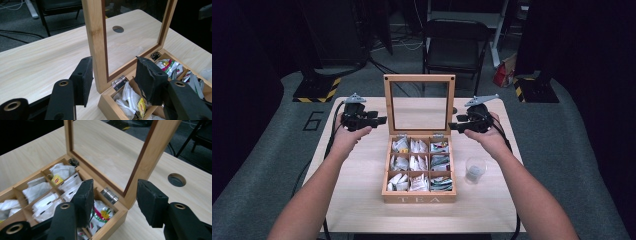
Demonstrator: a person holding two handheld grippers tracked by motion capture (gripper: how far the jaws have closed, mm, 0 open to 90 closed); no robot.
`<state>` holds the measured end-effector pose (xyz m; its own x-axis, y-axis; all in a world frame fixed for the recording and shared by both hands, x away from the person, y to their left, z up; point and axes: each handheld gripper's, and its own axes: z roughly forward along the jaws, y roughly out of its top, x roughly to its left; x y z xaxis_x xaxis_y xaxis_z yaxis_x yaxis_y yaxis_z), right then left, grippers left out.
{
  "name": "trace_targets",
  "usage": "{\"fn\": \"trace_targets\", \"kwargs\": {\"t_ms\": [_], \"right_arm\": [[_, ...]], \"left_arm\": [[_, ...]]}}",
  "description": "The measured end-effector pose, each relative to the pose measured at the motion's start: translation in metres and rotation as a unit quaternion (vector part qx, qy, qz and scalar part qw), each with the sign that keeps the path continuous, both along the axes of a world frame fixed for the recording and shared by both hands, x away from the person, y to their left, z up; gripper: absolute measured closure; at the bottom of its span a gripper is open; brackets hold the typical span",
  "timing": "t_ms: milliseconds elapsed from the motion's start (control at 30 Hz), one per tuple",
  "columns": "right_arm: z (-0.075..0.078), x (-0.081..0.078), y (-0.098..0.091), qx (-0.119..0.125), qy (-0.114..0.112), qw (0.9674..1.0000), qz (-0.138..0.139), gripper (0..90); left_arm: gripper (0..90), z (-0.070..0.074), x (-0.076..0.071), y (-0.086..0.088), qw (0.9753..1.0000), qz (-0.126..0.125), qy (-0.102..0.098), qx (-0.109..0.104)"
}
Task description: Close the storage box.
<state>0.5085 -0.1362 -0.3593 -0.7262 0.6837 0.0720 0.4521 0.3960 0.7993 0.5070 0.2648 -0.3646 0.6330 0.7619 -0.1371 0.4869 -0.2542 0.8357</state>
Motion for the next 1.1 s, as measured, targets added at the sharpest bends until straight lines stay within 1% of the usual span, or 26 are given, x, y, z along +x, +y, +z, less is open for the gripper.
{"fn": "trace_targets", "kwargs": {"t_ms": [100, 133, 200, 367, 400, 533, 567, 700, 733, 900, 1000, 1100], "right_arm": [[-0.001, 0.005, 0.000, -0.001, 0.001, 1.0000, -0.004, 49.5], [-0.003, 0.009, -0.001, -0.001, 0.000, 0.9999, -0.010, 50.2], [-0.005, 0.014, -0.001, 0.000, 0.003, 0.9999, -0.016, 50.9], [-0.006, 0.021, 0.000, -0.004, 0.005, 0.9997, -0.022, 51.0], [-0.005, 0.025, 0.001, 0.001, 0.005, 0.9997, -0.023, 50.7], [-0.006, 0.030, 0.003, 0.001, 0.001, 0.9997, -0.023, 50.1], [-0.007, 0.031, 0.003, 0.005, 0.004, 0.9996, -0.026, 50.0], [-0.012, 0.037, 0.005, 0.000, 0.007, 0.9996, -0.027, 48.9], [-0.014, 0.039, 0.004, 0.004, 0.012, 0.9994, -0.031, 48.9], [-0.018, 0.045, 0.003, 0.006, 0.014, 0.9992, -0.036, 48.0], [-0.023, 0.050, 0.004, 0.003, 0.014, 0.9990, -0.043, 47.1], [-0.026, 0.052, 0.005, 0.003, 0.017, 0.9989, -0.043, 46.9]], "left_arm": [[48.5, 0.000, 0.001, -0.001, 1.0000, -0.004, -0.001, -0.001], [48.6, 0.000, 0.001, -0.002, 1.0000, -0.004, 0.001, -0.001], [48.7, -0.001, 0.001, -0.003, 1.0000, -0.008, 0.001, 0.002], [48.8, -0.001, 0.000, -0.005, 0.9999, -0.010, 0.002, 0.002], [49.0, -0.001, -0.001, -0.005, 0.9999, -0.010, 0.003, 0.002], [49.5, -0.002, -0.002, -0.006, 0.9999, -0.010, 0.003, 0.003], [49.5, -0.002, -0.002, -0.005, 0.9999, -0.010, 0.002, 0.002], [49.5, -0.002, -0.002, -0.004, 0.9999, -0.009, 0.005, 0.002], [49.6, -0.002, -0.003, -0.003, 1.0000, -0.007, 0.003, 0.001], [49.5, -0.001, -0.003, -0.001, 1.0000, -0.007, 0.003, 0.002], [49.5, -0.002, -0.004, 0.000, 1.0000, -0.007, 0.002, 0.001], [49.5, -0.003, -0.004, 0.000, 1.0000, -0.006, 0.006, 0.001]]}}
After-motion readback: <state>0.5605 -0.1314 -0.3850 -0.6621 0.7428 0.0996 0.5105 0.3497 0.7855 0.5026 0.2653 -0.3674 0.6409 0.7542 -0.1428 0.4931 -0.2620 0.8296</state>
